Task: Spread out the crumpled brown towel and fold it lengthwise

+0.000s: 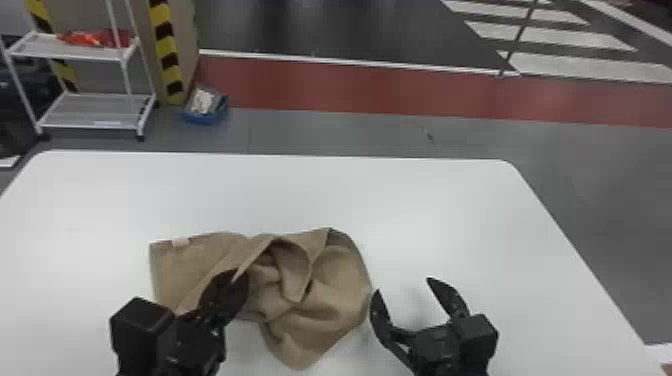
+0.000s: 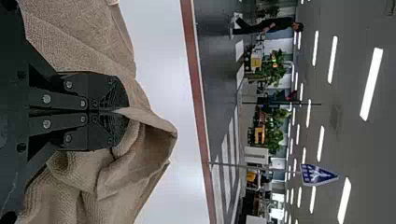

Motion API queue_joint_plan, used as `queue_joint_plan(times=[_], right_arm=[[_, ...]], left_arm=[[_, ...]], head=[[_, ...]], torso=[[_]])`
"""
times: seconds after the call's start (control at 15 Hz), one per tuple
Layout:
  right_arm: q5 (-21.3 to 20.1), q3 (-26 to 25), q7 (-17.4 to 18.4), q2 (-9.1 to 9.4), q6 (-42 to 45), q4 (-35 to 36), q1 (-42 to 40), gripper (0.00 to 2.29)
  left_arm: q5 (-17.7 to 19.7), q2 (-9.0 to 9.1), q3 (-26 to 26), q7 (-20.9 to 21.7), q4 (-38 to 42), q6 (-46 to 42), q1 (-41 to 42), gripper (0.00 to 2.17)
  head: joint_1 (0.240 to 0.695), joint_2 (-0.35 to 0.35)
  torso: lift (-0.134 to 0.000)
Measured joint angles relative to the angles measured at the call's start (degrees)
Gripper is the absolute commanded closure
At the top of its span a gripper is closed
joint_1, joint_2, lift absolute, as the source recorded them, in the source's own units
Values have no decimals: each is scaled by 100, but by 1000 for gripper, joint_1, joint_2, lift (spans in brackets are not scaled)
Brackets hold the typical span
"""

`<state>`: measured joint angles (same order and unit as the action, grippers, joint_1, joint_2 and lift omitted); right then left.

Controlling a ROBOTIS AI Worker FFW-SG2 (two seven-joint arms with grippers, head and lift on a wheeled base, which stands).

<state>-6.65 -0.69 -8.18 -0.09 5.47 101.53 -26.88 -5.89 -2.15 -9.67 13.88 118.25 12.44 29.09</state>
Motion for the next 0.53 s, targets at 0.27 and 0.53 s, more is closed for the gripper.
queue_joint_plan(times=[0.27, 0.53], right_arm=[[54, 144, -17, 0, 29, -51, 75, 80], [49, 362, -18, 0, -30, -361, 323, 110]], left_arm=[[0, -5, 0, 25, 6, 0, 11, 2145], [-15, -5, -3, 36, 16, 0, 26, 2145]], head=[[695, -128], [695, -100]], torso=[[-124], [-124]])
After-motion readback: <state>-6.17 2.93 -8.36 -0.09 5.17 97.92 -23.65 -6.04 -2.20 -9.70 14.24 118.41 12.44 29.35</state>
